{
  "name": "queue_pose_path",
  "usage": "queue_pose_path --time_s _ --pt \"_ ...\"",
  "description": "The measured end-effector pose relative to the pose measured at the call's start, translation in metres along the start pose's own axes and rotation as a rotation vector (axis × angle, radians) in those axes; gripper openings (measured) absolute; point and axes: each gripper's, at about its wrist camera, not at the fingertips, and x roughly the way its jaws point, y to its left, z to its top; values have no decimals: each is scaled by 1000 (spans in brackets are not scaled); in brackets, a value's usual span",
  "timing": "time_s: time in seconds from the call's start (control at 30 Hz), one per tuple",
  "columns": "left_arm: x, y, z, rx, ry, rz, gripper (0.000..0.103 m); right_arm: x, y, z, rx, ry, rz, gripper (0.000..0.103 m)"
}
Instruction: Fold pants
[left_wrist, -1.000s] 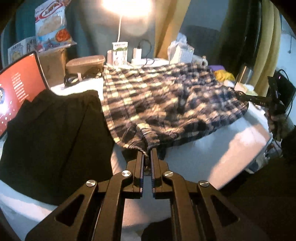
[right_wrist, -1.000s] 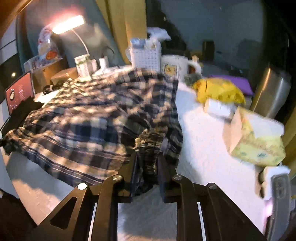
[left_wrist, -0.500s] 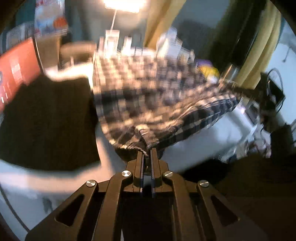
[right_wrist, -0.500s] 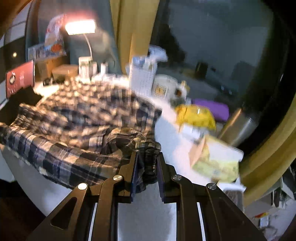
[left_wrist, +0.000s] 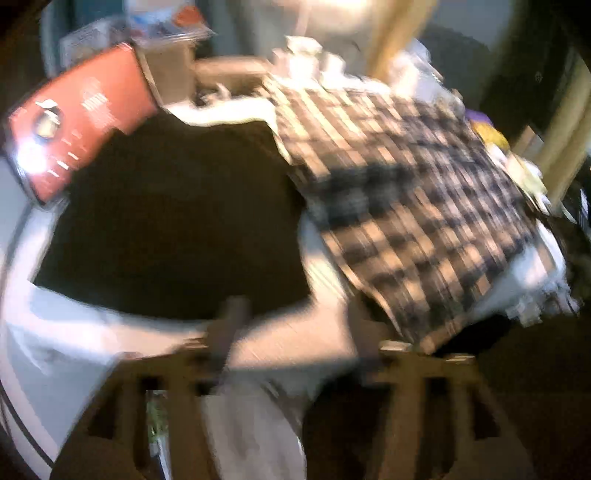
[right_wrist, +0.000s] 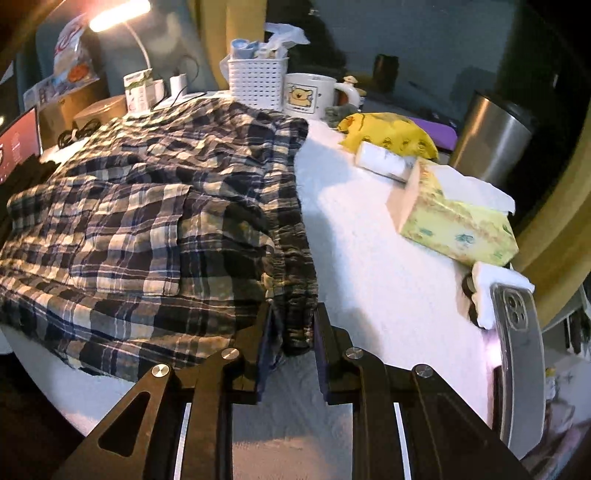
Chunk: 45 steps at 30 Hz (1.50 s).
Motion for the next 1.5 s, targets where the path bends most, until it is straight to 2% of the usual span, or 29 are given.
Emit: queue_pose_path --time_s 0.07,0.23,0.27,0.3,0.37,0.47,0.63,0.77,0.9,0.97,1.03,1.13,1.23,1.3,1.33,1.4,1.43,1.47,1.5 --pt "4 -2 17 18 -44 21 75 -5 1 1 3 -5 -5 21" --pt "38 -16 56 63 -82 -21 75 -16 -2 4 5 -12 -32 29" --pt "45 -18 62 65 -83 -23 75 -18 -5 3 14 -11 -36 42" --pt "55 -20 69 66 -85 -31 75 -20 -8 2 22 -13 -48 60" --pt "75 -22 84 56 -83 -45 75 -27 -15 1 41 -43 -59 69" --pt "98 -23 97 43 -55 -12 75 -34 -25 6 65 -77 -75 69" --pt "118 -22 110 17 -50 -72 75 -30 -30 22 83 -105 -72 70" --pt "118 -23 125 28 -67 -65 75 -14 -26 43 66 -107 -50 69" --pt "115 -17 145 16 -101 -88 75 -3 -20 70 41 -130 -29 69" --pt "125 -15 152 16 -73 -116 75 3 -18 85 28 -145 -16 69" --pt "148 -14 156 17 -3 -148 75 10 -16 99 20 -157 -6 69" --pt "176 -15 155 16 65 -102 74 26 -14 119 24 -176 34 69" --pt "181 -27 155 102 8 -46 75 45 -19 136 48 -179 83 69" --pt "184 -37 155 157 6 3 76 60 -25 148 82 -176 115 70" --pt "184 -38 156 157 0 0 76 68 -28 153 103 -172 139 69" --pt "184 -35 157 135 -15 -1 66 83 -33 162 142 -166 192 69" --pt "182 -34 158 134 -27 9 45 89 -35 167 148 -163 204 69" --pt "181 -32 160 129 -28 -3 16 96 -35 173 141 -157 216 69" --pt "180 -29 161 120 -27 8 6 100 -35 177 135 -155 219 69"
